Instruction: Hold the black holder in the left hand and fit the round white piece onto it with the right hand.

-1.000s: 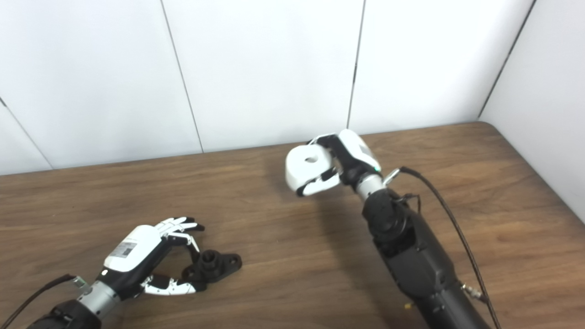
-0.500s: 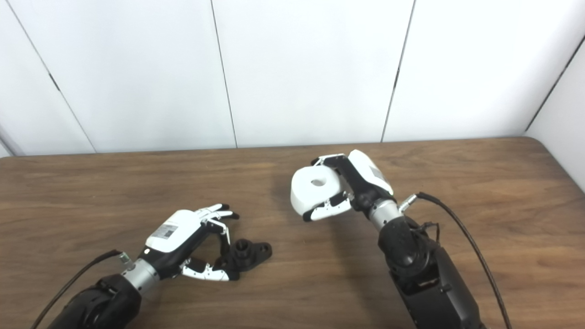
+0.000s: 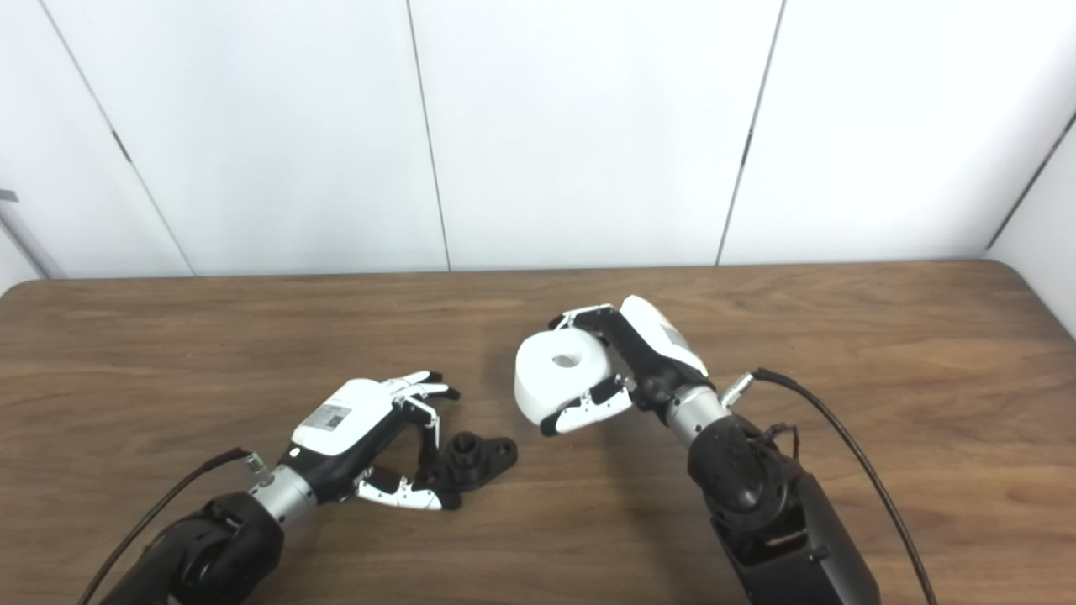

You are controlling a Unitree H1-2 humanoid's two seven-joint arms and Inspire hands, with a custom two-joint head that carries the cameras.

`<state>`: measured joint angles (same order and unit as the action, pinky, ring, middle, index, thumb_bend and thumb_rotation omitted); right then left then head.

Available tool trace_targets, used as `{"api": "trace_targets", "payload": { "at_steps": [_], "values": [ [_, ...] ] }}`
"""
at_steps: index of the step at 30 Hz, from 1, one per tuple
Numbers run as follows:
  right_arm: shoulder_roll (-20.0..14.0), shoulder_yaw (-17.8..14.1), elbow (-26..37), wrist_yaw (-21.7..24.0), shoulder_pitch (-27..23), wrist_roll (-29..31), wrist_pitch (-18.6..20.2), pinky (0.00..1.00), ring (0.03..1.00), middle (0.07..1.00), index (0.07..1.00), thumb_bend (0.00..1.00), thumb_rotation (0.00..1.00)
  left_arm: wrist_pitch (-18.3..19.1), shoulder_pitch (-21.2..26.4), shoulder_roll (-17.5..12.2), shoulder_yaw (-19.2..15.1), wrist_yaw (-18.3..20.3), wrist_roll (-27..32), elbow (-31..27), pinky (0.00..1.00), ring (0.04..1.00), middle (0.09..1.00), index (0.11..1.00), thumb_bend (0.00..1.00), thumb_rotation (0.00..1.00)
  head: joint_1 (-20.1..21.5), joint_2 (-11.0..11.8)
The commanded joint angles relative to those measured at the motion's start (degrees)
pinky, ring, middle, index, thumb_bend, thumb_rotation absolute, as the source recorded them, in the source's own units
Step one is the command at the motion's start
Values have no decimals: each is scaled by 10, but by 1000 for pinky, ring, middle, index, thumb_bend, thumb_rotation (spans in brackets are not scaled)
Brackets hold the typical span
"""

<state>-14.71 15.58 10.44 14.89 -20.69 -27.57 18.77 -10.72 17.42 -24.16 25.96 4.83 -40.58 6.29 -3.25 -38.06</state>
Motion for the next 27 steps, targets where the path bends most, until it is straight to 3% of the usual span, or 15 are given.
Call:
{"api": "trace_targets", "payload": {
  "at_steps": [1, 5, 23, 27],
  "values": [
    [5, -1, 25, -1, -17, 7, -19, 676, 802, 789, 484, 519, 127, 7, -9, 3, 26, 32, -34, 30, 865, 927, 849, 484, 524, 57, -1, -2],
    [13, 5, 26, 4, -21, 7, -22, 630, 786, 787, 484, 518, 127, 15, -7, 3, 28, 39, -35, 25, 869, 931, 854, 484, 524, 57, -2, -4],
    [52, 30, 20, 7, -49, 7, -37, 713, 806, 780, 483, 519, 127, 17, -5, 6, 34, 35, -33, 23, 857, 929, 857, 485, 524, 58, -8, -11],
    [54, 34, 19, 9, -57, 4, -48, 666, 774, 774, 483, 520, 127, 24, -5, 5, 35, 42, -35, 19, 865, 932, 862, 485, 524, 58, -8, -11]
  ]
}}
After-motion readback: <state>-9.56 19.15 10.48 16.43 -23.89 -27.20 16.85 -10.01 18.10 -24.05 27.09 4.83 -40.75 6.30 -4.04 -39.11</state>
